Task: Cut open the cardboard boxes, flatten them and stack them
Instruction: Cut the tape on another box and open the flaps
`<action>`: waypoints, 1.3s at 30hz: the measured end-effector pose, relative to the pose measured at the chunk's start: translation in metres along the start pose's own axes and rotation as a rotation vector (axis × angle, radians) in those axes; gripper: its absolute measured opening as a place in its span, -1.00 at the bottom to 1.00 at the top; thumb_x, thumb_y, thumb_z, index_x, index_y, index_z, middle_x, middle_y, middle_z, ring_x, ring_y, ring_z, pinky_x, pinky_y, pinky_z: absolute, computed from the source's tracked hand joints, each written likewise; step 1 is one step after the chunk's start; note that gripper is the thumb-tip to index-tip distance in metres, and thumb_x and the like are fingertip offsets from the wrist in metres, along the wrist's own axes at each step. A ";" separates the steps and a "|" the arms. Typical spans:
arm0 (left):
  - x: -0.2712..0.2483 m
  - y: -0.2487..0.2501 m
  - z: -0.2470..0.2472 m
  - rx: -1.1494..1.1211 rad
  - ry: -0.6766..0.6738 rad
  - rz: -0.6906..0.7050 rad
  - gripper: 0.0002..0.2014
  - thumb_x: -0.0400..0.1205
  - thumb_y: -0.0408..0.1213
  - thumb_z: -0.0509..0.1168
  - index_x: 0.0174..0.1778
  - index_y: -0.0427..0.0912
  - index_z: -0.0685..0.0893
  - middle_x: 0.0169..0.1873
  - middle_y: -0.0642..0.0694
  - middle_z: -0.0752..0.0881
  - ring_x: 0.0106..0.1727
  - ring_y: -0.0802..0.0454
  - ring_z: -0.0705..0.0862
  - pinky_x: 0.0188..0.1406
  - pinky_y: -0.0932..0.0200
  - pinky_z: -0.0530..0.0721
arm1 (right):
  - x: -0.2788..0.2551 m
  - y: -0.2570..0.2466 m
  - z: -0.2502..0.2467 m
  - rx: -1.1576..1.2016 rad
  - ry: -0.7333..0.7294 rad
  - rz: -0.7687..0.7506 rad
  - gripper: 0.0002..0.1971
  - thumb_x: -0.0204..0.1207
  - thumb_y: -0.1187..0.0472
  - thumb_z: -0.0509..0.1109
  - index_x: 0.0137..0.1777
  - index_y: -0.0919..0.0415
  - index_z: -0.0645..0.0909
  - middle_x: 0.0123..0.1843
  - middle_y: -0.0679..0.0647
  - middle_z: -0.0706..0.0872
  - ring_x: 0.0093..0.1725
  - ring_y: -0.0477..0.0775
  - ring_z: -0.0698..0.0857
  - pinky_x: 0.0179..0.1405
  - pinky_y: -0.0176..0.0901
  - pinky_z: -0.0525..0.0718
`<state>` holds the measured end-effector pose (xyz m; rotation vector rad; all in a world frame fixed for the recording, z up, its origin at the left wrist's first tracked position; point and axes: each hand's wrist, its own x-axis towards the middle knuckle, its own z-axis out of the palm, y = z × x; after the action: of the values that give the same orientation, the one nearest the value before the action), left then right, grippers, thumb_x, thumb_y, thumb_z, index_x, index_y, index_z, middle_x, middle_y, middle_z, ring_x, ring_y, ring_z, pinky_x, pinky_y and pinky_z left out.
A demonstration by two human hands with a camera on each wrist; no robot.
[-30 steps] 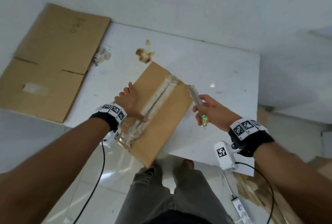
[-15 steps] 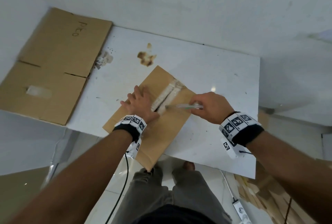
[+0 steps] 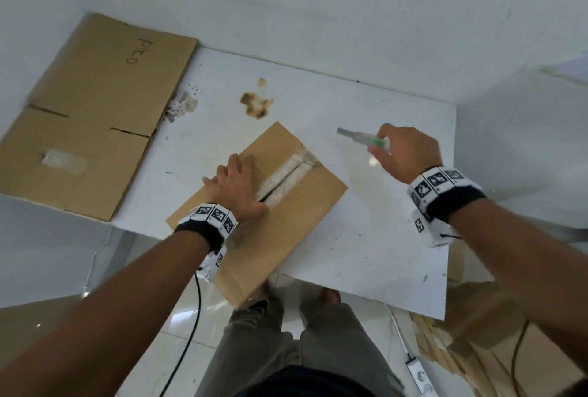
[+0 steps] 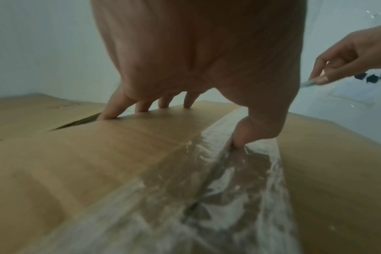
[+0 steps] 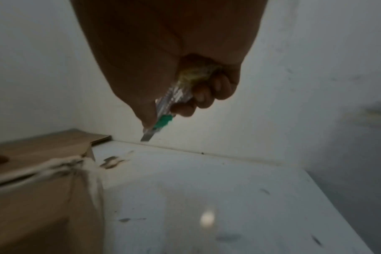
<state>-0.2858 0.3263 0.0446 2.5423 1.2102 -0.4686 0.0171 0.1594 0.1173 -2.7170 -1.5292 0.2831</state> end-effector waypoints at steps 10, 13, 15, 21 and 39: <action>-0.004 0.009 0.005 0.089 -0.067 0.113 -0.03 0.65 -0.24 0.39 0.81 0.00 -0.17 0.79 -0.22 -0.26 0.78 -0.45 -0.20 0.57 -0.74 0.08 | -0.051 -0.080 0.086 1.166 -0.393 0.430 -0.64 0.85 0.03 0.05 0.21 0.36 0.47 -0.02 0.27 0.84 -0.16 0.32 0.85 -0.14 0.15 0.86; -0.009 0.016 0.012 -0.060 0.031 0.072 -0.17 0.65 -0.44 0.25 0.79 0.11 0.06 0.81 -0.12 -0.13 0.79 -0.39 -0.14 0.55 -0.77 0.05 | -0.073 -0.094 0.097 1.489 -0.472 0.480 -0.70 0.86 0.09 0.05 0.27 0.36 0.40 -0.02 0.38 0.83 -0.12 0.45 0.84 -0.08 0.26 0.84; -0.011 0.018 0.020 -0.149 0.119 0.056 -0.36 0.74 -0.30 0.22 0.76 0.10 0.24 0.82 -0.09 0.02 0.81 -0.34 -0.07 0.56 -0.77 0.00 | -0.083 -0.094 0.105 1.608 -0.517 0.482 -0.74 0.86 0.10 0.07 0.26 0.32 0.41 0.05 0.38 0.83 -0.05 0.45 0.84 -0.04 0.25 0.83; -0.019 0.007 0.054 -0.399 0.350 0.014 -0.47 0.79 -0.08 0.24 0.73 0.16 0.36 0.79 0.08 0.15 0.83 -0.08 -0.05 0.72 -0.42 -0.30 | -0.090 -0.073 0.118 1.559 -0.460 0.452 -0.75 0.84 0.18 0.13 0.16 0.33 0.58 -0.03 0.20 0.71 -0.37 0.21 0.67 -0.19 0.24 0.79; -0.013 0.005 0.060 -0.362 0.397 -0.014 -0.44 0.77 0.12 0.07 0.73 0.14 0.37 0.79 0.05 0.19 0.82 -0.11 0.01 0.72 -0.35 -0.28 | -0.058 -0.059 0.102 0.989 -0.310 0.234 -0.52 0.74 -0.11 0.24 -0.23 0.28 0.64 -0.23 0.15 0.80 -0.65 -0.06 0.49 -0.63 -0.23 0.51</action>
<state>-0.2989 0.2909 -0.0044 2.3694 1.2991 0.2506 -0.0787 0.1330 0.0315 -2.0562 -0.7377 1.1420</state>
